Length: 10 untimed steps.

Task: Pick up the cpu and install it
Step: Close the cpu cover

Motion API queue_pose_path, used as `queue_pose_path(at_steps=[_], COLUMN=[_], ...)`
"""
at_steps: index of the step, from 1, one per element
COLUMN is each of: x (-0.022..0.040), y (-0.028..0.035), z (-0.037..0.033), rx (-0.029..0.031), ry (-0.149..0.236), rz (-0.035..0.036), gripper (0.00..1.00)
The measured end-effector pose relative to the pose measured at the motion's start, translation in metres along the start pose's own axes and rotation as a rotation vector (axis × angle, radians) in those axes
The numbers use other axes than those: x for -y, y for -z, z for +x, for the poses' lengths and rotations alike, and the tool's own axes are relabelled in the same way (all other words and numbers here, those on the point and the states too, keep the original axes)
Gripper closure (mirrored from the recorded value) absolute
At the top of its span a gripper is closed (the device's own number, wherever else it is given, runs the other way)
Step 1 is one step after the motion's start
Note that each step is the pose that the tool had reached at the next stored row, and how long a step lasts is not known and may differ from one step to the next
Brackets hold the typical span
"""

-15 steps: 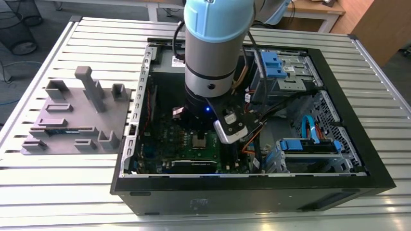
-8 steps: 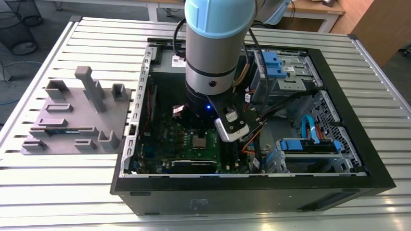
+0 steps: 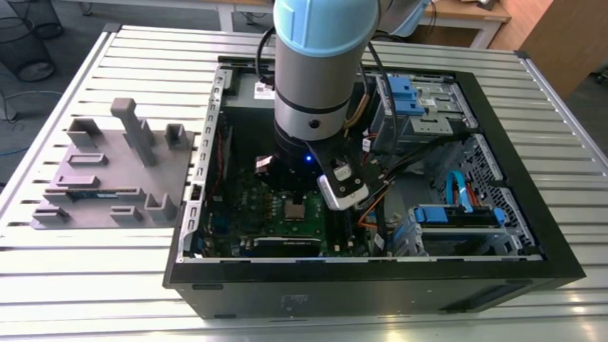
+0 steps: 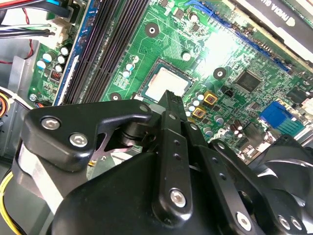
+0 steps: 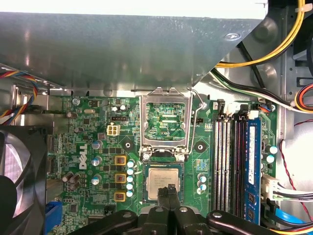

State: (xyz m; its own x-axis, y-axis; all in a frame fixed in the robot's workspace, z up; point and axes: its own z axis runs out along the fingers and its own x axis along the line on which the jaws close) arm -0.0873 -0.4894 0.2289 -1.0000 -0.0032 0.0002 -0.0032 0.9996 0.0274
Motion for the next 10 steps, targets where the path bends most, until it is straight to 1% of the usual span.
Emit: queue_pose_path(at_steps=[8,10], x=[0.0,0.0], y=[0.0,-0.0001], z=[0.0,-0.0013], rx=[-0.0001,0.0], ry=[0.0,0.0], rz=[0.0,-0.0002], gripper=[0.89,0.89])
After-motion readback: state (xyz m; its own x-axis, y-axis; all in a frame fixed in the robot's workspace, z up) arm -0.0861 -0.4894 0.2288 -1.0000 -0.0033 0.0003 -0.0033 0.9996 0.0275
